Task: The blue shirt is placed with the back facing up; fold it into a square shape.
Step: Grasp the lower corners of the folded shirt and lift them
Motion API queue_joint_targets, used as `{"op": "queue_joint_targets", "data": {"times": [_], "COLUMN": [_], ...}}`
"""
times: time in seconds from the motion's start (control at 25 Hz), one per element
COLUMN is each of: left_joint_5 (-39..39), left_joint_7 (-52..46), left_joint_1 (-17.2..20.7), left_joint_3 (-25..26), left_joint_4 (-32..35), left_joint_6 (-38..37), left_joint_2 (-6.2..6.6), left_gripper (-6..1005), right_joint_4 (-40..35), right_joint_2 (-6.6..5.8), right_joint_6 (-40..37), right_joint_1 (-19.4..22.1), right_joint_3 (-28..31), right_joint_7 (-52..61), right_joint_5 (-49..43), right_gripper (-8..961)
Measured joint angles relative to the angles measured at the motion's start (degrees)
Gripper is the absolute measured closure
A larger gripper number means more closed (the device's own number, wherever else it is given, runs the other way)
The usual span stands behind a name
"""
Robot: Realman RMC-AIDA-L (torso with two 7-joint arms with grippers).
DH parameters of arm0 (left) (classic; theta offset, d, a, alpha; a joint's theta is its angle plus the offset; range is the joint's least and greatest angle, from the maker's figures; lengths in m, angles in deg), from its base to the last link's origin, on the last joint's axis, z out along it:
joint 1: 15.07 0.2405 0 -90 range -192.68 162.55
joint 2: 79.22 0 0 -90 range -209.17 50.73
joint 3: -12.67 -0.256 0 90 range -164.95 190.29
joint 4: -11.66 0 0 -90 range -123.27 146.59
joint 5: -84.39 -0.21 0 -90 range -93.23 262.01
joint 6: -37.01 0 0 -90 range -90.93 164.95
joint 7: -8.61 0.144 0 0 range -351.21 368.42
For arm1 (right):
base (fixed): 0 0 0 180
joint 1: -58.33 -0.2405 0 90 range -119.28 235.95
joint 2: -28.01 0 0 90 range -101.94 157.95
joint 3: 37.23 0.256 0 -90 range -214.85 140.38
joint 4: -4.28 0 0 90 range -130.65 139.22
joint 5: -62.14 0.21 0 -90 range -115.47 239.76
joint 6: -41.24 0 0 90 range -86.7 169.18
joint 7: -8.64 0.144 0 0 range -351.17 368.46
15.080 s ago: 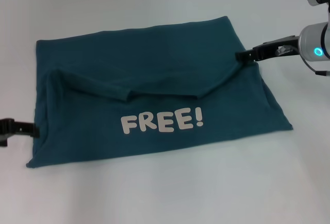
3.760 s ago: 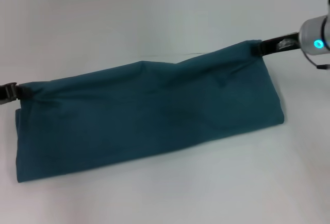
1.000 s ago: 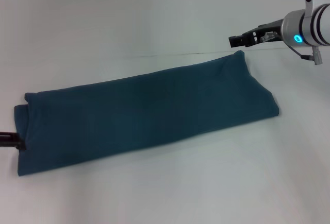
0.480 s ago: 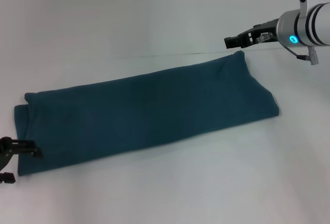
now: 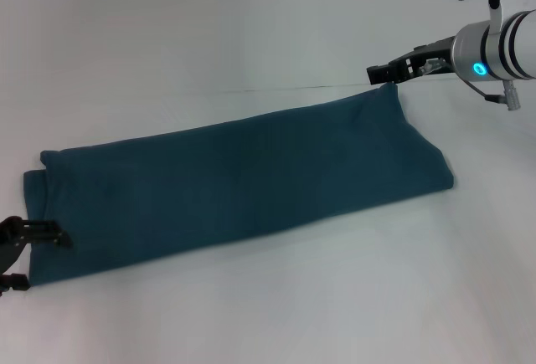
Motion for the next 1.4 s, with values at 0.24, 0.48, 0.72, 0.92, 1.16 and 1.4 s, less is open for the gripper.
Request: {"op": "queue_joint_targets", "data": {"times": [0.24, 0.48, 0.72, 0.92, 1.16, 1.4], "left_joint_5": [0.07, 0.69, 1.14, 1.14, 0.54, -1.21], "left_joint_7": [0.01, 0.13, 0.47, 1.01, 1.16, 0.72], "left_joint_1": [-0.43, -1.46, -2.48, -2.67, -2.61, -2.11], "left_joint_3": [0.04, 0.06, -0.17, -0.41, -1.37, -1.43], "left_joint_4": [-2.05, -2.97, -4.90, -5.28, -5.29, -4.19], "left_joint_6": [1.28, 1.42, 3.04, 4.38, 4.66, 2.11], "left_joint_2": [0.23, 0.17, 0.15, 0.22, 0.50, 0.64], "left_gripper": [62, 62, 63, 63, 62, 64], "right_joint_4": [0.00, 0.00, 0.00, 0.01, 0.01, 0.01], "right_joint_2": [0.00, 0.00, 0.00, 0.00, 0.00, 0.00], "right_joint_6": [0.01, 0.07, 0.11, 0.11, 0.08, 0.05], "right_joint_1": [0.04, 0.06, 0.03, 0.03, 0.02, -0.37], "right_joint_3": [0.00, -0.67, -1.30, -1.32, -1.42, -1.75], "right_joint_7": [-0.06, -0.09, -0.09, -0.09, -0.08, -0.08], "right_joint_5": [0.00, 0.00, 0.00, 0.00, 0.00, 0.00], "right_gripper": [19, 19, 19, 19, 19, 19]}}
